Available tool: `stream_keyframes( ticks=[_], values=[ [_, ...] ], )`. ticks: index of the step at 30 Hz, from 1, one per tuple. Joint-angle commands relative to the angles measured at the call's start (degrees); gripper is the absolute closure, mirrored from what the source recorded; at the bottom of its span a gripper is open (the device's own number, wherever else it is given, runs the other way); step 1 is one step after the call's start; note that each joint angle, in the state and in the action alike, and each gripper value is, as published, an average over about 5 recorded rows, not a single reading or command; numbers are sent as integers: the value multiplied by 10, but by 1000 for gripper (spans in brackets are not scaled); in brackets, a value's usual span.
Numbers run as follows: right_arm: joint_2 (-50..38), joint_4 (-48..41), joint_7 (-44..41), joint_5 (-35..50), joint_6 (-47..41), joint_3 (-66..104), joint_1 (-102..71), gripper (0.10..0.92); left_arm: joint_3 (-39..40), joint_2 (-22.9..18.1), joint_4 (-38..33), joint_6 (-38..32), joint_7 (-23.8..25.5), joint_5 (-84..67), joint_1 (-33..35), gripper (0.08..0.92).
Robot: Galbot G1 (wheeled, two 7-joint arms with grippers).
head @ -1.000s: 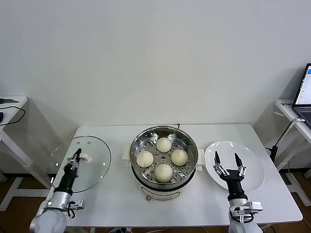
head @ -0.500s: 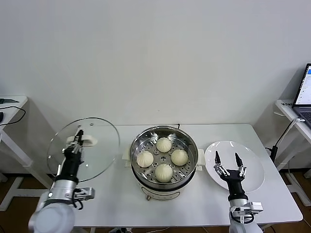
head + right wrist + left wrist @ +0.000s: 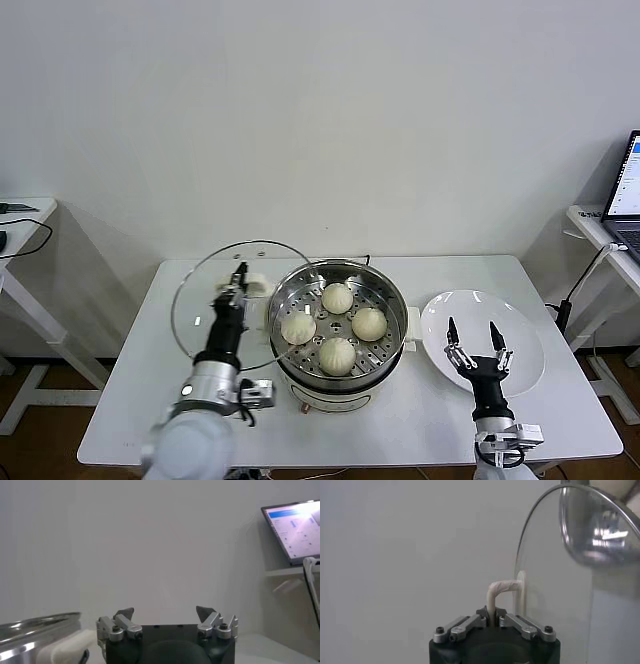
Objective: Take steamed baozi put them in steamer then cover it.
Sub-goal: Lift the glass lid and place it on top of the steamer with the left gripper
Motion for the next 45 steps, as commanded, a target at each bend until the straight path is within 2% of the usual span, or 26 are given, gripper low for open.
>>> stream_keyframes(
  ticks=[1, 8, 17, 45],
  values=[
    [8, -3, 1, -10, 1, 3, 0, 203, 173, -66, 71, 68, 31, 76, -114, 812],
    [10, -14, 2, -17, 3, 2, 2, 203, 192, -130, 120, 75, 37, 112, -128, 812],
    [14, -18, 2, -26, 5, -5, 4, 203, 188, -175, 159, 72, 41, 143, -121, 812],
    [14, -25, 2, -35, 10, -10, 3, 203, 181, -196, 184, 63, 31, 168, -109, 812]
  ],
)
